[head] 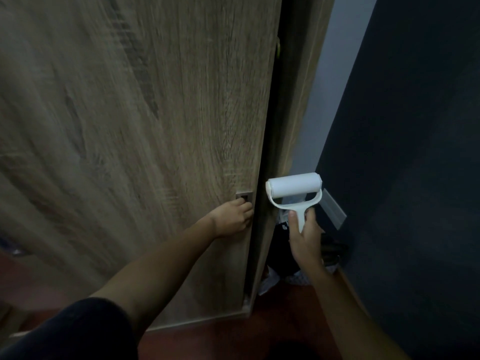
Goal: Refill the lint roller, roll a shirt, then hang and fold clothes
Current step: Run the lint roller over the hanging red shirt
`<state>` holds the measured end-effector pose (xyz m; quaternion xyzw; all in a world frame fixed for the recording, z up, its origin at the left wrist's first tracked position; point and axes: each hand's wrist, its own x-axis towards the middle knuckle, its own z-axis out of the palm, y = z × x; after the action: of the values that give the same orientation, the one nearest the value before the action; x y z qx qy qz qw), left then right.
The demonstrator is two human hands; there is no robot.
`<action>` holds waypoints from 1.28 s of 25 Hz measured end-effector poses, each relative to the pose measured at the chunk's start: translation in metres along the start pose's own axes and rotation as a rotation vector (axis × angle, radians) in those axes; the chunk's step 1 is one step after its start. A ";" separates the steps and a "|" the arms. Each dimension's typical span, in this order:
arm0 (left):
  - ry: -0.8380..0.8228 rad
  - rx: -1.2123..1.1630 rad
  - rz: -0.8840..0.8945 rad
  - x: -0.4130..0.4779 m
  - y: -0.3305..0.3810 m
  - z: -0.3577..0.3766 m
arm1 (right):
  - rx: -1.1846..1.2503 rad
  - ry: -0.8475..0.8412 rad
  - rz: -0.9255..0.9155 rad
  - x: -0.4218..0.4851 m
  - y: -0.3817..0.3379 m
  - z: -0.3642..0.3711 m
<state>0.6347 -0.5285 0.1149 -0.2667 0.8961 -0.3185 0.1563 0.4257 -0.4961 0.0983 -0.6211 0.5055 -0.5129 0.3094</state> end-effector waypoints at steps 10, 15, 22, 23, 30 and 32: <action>0.172 0.059 -0.118 -0.186 -0.009 0.052 | 0.099 -0.046 -0.005 -0.066 -0.058 0.141; 0.163 0.107 -0.132 -0.289 -0.020 0.066 | 0.132 -0.084 -0.022 -0.095 -0.089 0.206; 0.106 0.087 -0.181 -0.389 -0.020 0.084 | 0.158 -0.152 -0.075 -0.097 -0.115 0.254; 0.095 0.089 -0.197 -0.398 -0.019 0.084 | 0.159 -0.161 -0.079 -0.096 -0.118 0.257; 0.055 0.077 -0.308 -0.444 -0.018 0.089 | 0.144 -0.248 -0.078 -0.089 -0.132 0.278; 0.030 0.062 -0.317 -0.453 -0.018 0.089 | 0.136 -0.255 -0.081 -0.087 -0.132 0.281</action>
<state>1.0477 -0.3223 0.1101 -0.3952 0.8347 -0.3707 0.0987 0.7370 -0.4125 0.1104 -0.6786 0.4007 -0.4749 0.3917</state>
